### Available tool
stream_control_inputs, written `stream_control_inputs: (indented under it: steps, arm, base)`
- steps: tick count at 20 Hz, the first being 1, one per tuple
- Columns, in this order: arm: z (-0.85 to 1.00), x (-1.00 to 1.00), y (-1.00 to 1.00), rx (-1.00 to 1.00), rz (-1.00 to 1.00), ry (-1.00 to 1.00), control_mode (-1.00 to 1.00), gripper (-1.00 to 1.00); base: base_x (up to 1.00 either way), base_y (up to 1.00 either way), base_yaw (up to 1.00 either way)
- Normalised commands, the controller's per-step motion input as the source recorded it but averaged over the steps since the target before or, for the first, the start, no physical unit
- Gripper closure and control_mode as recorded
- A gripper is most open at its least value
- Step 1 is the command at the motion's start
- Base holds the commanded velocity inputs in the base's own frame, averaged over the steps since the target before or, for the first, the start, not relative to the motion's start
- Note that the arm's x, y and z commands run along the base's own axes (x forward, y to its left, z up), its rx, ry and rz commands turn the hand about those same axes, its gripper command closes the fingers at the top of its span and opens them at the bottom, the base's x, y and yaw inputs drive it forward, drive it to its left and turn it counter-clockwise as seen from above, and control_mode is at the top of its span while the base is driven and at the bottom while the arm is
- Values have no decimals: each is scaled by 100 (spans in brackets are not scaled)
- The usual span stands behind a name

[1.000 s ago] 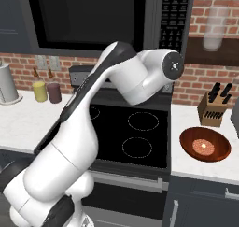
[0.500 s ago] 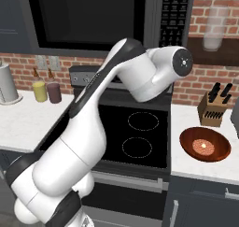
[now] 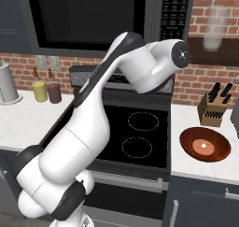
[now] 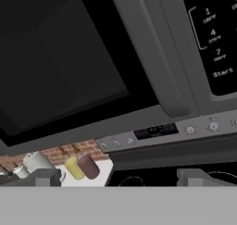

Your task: Open the microwave, place the bowl with waffle inside the microwave, then close the microwave door and turn it on.

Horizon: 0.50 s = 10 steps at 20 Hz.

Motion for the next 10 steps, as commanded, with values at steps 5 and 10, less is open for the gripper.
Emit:
stream_control_inputs:
  steps: [5, 10]
  arm:
    - [15, 22, 0, 0, 0, 3, -100, -100]
    - [3, 24, 0, 0, 0, 2, -100, -100]
  base:
    - [0, 0, 0]
    - [0, 0, 0]
